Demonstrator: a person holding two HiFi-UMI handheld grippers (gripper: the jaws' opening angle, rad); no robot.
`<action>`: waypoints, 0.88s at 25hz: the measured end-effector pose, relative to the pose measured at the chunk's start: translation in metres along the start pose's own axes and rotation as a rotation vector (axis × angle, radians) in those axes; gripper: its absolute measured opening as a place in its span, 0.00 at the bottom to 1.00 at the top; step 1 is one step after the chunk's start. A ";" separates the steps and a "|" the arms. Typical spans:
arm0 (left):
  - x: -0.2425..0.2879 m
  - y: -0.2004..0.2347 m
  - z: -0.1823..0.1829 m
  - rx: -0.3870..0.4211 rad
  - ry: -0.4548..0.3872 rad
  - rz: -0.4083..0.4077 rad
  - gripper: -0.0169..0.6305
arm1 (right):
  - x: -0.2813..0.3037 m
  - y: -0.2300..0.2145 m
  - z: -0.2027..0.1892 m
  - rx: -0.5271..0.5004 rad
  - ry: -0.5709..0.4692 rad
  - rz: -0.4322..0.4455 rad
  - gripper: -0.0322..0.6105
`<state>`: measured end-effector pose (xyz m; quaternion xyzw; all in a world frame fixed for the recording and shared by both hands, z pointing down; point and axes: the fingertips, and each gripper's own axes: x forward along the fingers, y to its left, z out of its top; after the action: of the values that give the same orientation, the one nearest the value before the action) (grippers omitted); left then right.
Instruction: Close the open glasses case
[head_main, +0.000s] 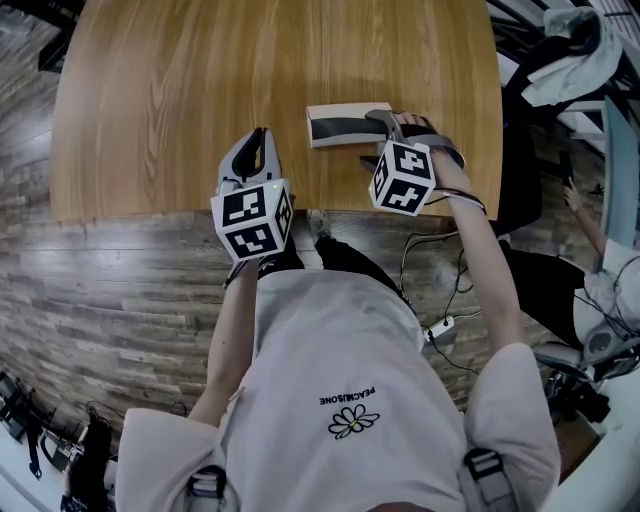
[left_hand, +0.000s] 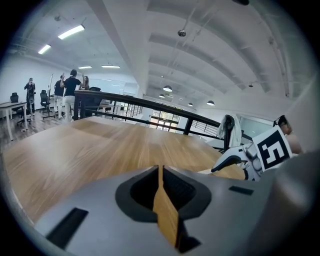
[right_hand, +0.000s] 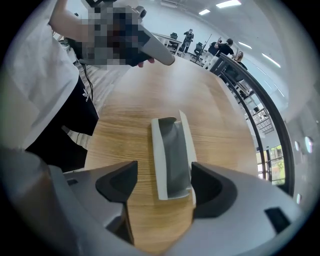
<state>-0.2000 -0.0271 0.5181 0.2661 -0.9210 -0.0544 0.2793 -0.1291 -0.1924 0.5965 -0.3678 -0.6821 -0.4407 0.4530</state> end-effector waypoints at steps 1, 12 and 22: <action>0.001 -0.001 0.000 0.002 0.001 -0.003 0.07 | 0.001 0.004 0.000 -0.001 0.001 0.008 0.54; 0.002 -0.006 0.002 0.006 0.003 0.000 0.07 | 0.017 0.048 -0.012 0.039 0.012 0.109 0.54; 0.009 -0.004 -0.001 0.001 0.012 -0.002 0.07 | 0.021 0.044 -0.008 0.047 0.003 0.112 0.54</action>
<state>-0.2038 -0.0354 0.5218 0.2676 -0.9191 -0.0528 0.2845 -0.0936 -0.1830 0.6302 -0.3941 -0.6700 -0.3991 0.4863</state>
